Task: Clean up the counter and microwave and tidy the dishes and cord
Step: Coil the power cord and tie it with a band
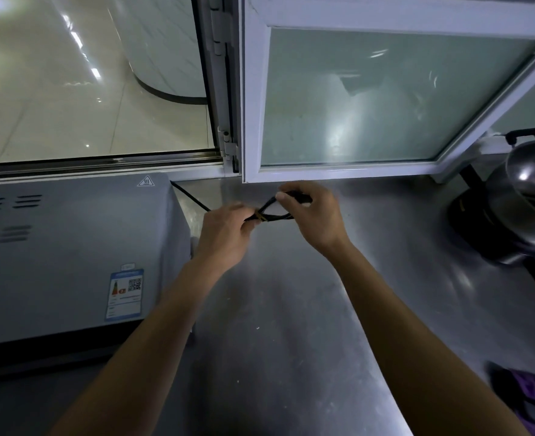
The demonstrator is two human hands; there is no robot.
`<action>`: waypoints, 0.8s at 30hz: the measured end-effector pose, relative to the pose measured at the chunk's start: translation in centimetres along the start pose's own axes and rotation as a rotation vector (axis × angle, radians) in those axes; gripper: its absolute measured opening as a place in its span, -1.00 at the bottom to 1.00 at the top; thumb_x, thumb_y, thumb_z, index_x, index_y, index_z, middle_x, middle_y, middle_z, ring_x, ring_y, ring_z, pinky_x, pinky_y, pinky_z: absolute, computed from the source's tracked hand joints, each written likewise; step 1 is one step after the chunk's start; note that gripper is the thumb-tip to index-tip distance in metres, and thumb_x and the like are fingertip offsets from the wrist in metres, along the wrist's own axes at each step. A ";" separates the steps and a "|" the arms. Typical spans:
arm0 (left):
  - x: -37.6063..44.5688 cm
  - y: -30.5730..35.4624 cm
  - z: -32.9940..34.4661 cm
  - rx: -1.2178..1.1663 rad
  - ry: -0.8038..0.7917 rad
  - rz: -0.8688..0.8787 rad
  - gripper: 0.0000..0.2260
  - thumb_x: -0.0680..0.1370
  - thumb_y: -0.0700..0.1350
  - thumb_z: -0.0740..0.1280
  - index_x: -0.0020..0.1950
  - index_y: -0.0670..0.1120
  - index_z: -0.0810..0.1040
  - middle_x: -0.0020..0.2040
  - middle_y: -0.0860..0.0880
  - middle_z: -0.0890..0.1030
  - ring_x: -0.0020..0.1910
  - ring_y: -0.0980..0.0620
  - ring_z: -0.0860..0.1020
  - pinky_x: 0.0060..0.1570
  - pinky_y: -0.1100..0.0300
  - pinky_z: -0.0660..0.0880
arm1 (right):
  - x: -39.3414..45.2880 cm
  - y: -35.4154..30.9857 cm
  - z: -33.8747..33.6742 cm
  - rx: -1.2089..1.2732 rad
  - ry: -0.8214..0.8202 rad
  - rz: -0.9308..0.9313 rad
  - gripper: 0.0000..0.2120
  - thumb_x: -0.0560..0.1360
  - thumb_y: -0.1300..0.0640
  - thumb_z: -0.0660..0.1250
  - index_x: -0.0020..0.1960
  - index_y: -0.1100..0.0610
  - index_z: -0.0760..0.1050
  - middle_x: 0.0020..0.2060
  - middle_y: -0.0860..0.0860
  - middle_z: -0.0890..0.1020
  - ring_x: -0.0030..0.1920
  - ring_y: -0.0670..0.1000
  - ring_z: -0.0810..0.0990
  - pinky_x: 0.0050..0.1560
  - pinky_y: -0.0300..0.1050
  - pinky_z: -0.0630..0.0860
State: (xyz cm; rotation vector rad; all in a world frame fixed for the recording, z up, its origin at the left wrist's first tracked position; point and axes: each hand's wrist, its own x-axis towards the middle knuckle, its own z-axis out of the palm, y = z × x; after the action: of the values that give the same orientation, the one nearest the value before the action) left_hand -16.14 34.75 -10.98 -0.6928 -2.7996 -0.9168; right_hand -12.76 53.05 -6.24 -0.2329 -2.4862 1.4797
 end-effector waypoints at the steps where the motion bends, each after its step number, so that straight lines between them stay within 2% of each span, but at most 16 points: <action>1: -0.1 -0.2 0.3 0.032 0.006 -0.002 -0.87 0.57 -0.08 0.39 0.09 0.00 0.68 -0.12 0.04 0.64 -0.16 -0.04 0.57 -0.13 -0.05 0.52 | -0.5 0.2 -0.2 -0.011 -0.024 -0.007 -0.82 0.52 0.07 0.44 0.10 0.07 0.67 -0.06 -0.13 0.69 -0.03 -0.19 0.62 0.02 -0.33 0.54; 3: -0.2 -0.4 1.0 0.070 0.014 -0.016 -0.87 0.56 -0.04 0.40 0.09 0.05 0.67 -0.10 0.08 0.65 -0.10 -0.03 0.57 -0.06 -0.09 0.51 | -1.5 0.9 -0.4 -0.024 -0.074 -0.016 -0.76 0.52 0.10 0.45 0.17 0.09 0.66 -0.02 -0.10 0.68 0.00 -0.22 0.61 0.02 -0.41 0.51; 6: -0.7 -0.5 1.9 0.106 0.034 -0.047 -0.87 0.54 -0.02 0.42 0.08 0.07 0.66 -0.02 0.08 0.64 0.02 -0.04 0.56 0.00 -0.11 0.50 | -2.7 1.9 -0.3 -0.073 -0.103 -0.066 -0.74 0.49 0.10 0.48 0.17 0.08 0.65 0.02 -0.08 0.65 0.02 -0.18 0.61 0.07 -0.37 0.52; 10: -1.7 -0.4 3.0 0.135 0.050 -0.238 -0.63 0.50 0.04 0.46 0.28 -0.01 0.58 0.32 -0.04 0.50 0.35 -0.10 0.39 0.21 -0.10 0.47 | -4.3 3.0 0.8 -0.116 -0.110 -0.190 -0.74 0.46 0.15 0.51 0.14 0.12 0.64 -0.01 -0.02 0.64 -0.01 -0.13 0.62 0.08 -0.32 0.54; 14: -2.7 -0.8 3.7 0.098 0.149 -0.413 -0.52 0.44 0.10 0.51 0.31 0.00 0.51 0.30 -0.08 0.40 0.30 -0.11 0.37 0.09 -0.09 0.53 | -5.5 4.4 2.4 -0.115 -0.107 -0.209 -0.73 0.47 0.13 0.50 0.16 0.10 0.64 0.01 -0.05 0.64 0.01 -0.17 0.58 0.08 -0.35 0.49; 18: -3.0 -2.3 5.2 -0.027 0.142 -0.481 -0.53 0.49 0.06 0.48 0.35 -0.02 0.50 0.21 -0.10 0.48 0.17 -0.05 0.49 -0.01 0.15 0.48 | -6.0 6.3 3.7 -0.102 -0.141 -0.238 -0.70 0.50 0.17 0.48 0.22 0.11 0.62 0.07 -0.04 0.63 0.06 -0.15 0.57 0.10 -0.39 0.45; 22: -2.7 -3.5 7.0 -0.041 0.126 -0.451 -0.59 0.53 -0.08 0.46 0.36 -0.11 0.52 0.18 -0.10 0.58 0.16 -0.05 0.55 0.08 0.46 0.19 | -5.5 8.8 5.3 -0.123 -0.171 -0.288 -0.69 0.48 0.23 0.48 0.22 0.15 0.62 0.08 0.01 0.62 0.09 -0.04 0.58 0.12 -0.16 0.53; 24: -2.3 -4.5 7.9 -0.053 0.134 -0.435 -0.61 0.52 -0.15 0.47 0.33 -0.16 0.55 0.17 -0.11 0.60 0.16 -0.06 0.57 0.12 0.60 0.12 | -4.9 10.0 6.3 -0.147 -0.174 -0.310 -0.71 0.47 0.25 0.49 0.19 0.18 0.63 0.09 0.05 0.61 0.11 0.00 0.57 0.15 -0.16 0.52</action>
State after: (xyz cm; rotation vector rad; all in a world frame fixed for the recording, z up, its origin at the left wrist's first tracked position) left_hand -15.94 35.32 -20.34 -0.0153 -2.8598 -1.0571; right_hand -9.67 51.27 -18.55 0.2575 -2.6198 1.2404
